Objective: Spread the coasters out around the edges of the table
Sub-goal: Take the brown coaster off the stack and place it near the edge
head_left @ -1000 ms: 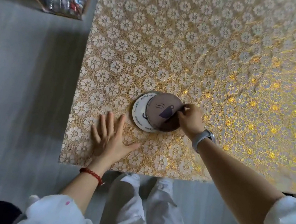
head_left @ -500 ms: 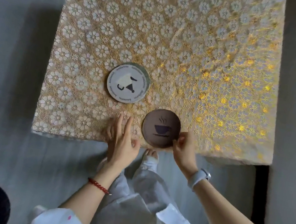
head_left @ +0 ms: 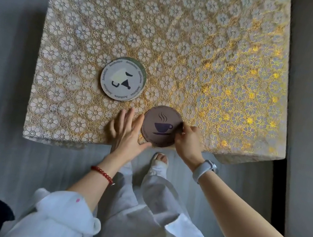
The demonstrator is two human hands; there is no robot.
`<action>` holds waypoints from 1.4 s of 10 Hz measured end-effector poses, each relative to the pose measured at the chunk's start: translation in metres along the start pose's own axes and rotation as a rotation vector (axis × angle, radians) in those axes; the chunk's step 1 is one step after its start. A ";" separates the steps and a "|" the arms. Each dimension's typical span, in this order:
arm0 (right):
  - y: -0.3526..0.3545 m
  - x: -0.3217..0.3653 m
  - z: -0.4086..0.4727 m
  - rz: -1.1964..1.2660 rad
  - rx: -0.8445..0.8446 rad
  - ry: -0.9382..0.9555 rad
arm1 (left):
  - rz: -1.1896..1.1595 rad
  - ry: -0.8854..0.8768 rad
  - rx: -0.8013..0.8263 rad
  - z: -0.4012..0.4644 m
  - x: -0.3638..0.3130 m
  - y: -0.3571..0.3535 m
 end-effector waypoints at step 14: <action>-0.001 0.002 -0.004 -0.239 -0.017 0.052 | 0.031 0.067 0.106 0.013 -0.001 -0.002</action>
Point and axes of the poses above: each hand's wrist, its own z-axis towards the middle knuckle, its own y-axis out of the back of the hand, x = y × z, the point moved 8 cm from there along z, towards the middle knuckle, and after that the axes turned 10 degrees about -y, right-handed, at the moved point
